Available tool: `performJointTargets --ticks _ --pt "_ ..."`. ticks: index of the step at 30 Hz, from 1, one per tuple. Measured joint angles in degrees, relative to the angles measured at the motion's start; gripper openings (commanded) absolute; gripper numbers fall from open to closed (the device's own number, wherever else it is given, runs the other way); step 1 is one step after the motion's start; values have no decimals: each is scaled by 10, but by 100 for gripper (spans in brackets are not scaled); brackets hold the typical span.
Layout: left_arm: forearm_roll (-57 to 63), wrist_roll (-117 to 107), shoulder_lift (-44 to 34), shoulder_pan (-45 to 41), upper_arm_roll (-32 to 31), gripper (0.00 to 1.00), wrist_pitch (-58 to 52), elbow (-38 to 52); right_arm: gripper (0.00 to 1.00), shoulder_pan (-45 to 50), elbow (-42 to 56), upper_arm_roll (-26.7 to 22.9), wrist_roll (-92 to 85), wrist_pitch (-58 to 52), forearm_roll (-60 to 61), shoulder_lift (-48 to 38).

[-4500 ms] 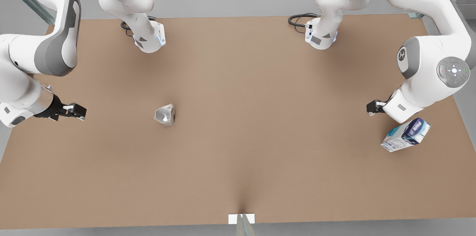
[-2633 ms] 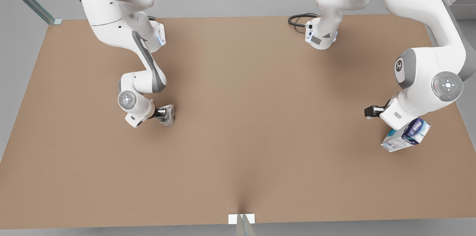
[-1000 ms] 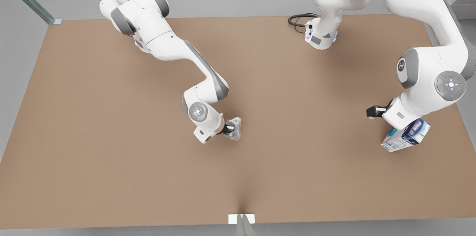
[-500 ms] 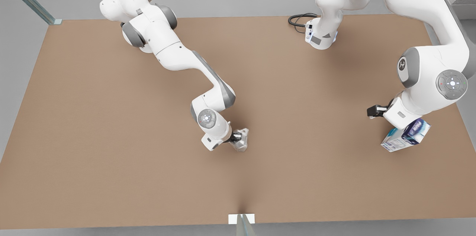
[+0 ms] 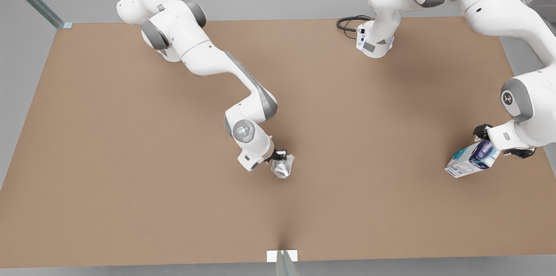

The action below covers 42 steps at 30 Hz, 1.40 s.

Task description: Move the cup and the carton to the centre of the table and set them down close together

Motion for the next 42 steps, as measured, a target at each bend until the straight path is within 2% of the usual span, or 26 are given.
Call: performJointTargets --ticks 1,3,5,7,9,10,12,13,14,18,26,27,29,30,35,42 --pt "-10 33 18 23 0 100 15 0 100 -5 -12 0 -3 0 -2 -25" --pt "-29 44 34 37 0 100 17 0 100 -15 -80 -4 -13 -1 -7 -87" --pt "-40 44 43 38 0 100 18 0 100 -27 -124 -47 -26 -70 -13 -167" --pt "-47 44 48 41 0 100 17 -1 100 -130 -148 -55 -148 -169 -14 -242" --pt "-50 67 57 45 0 100 19 -1 100 -241 -241 -55 -288 -211 -14 -343" --pt "-52 79 61 50 0 100 28 -1 100 -281 -240 -55 -294 -230 -14 -361" --pt "-53 88 65 51 1 100 38 -1 100 -346 -233 -53 -311 -308 -108 -402" --pt "-53 89 68 51 0 100 41 -1 100 -378 -214 -55 -334 -335 -115 -402" --pt "-54 90 73 51 0 100 41 -1 100 -361 -183 -54 -334 -350 -121 -390" --pt "-55 90 94 55 0 100 65 0 100 -358 -176 -35 -352 -362 -122 -396" --pt "-58 87 119 55 1 100 64 -2 100 -347 -124 -38 -315 -378 -150 -380" --pt "-58 87 119 55 1 87 61 -2 100 -354 -117 -39 -316 -380 -151 -381" --pt "-58 88 119 55 1 74 60 -2 100 -356 -116 -40 -315 -380 -151 -380" --pt "-58 88 119 55 1 71 60 -2 100 -356 -116 -40 -315 -378 -151 -378" --pt "-58 88 119 55 1 64 60 -2 100 -356 -117 -40 -314 -323 -151 -378" --pt "-56 73 106 49 -3 64 54 3 100 -363 -113 -42 -313 -319 -149 -375"
